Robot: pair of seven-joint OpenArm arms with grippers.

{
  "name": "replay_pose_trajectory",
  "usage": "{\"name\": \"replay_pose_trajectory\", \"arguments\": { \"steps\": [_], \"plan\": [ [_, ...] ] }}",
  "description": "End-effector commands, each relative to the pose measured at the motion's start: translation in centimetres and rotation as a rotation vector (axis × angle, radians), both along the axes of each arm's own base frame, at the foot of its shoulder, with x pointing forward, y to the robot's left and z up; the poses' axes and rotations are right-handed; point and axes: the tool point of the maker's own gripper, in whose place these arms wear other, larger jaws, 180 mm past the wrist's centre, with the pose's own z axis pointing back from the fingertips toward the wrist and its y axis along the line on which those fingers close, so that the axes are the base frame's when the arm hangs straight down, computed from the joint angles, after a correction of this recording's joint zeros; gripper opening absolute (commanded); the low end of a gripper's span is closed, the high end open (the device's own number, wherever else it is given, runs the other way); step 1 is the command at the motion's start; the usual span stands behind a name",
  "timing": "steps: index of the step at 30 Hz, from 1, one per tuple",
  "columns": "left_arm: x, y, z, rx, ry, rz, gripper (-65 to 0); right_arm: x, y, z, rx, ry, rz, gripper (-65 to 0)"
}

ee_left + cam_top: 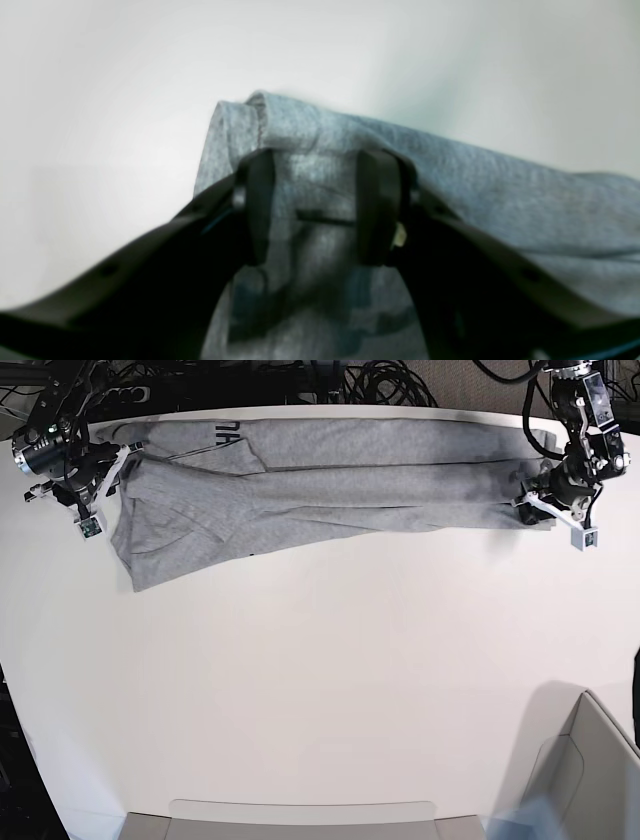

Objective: Fold the T-shirt properly
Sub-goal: 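Lay the folded hem down along the collar edge with both grippers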

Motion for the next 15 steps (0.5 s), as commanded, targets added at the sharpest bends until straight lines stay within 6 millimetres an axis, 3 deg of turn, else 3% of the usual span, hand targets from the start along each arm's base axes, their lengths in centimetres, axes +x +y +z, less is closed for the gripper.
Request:
{"name": "replay_pose_trajectory", "arguments": {
  "steps": [1, 6, 10, 15],
  "plan": [
    [0.3, 0.8, 0.7, 0.025, -0.013, 0.0, -37.4, 0.4, -0.4, 0.7, -0.023, -0.017, 0.014, -48.5],
    [1.1, 0.5, 1.6, 0.035, -0.044, -0.015, -37.7, 0.7, -0.2, 0.8, -0.018, -0.028, 0.013, -48.5],
    [2.1, -0.3, 3.2, 0.045, -0.101, -0.029, -42.0, 0.8, -0.2, 0.9, -0.018, -0.03, 0.013, -48.5],
    [3.4, 0.0, 7.5, 0.079, -0.204, -0.037, -38.1, 0.8, -0.3, 0.9, -0.019, -0.03, 0.013, -48.5]
  ]
}}
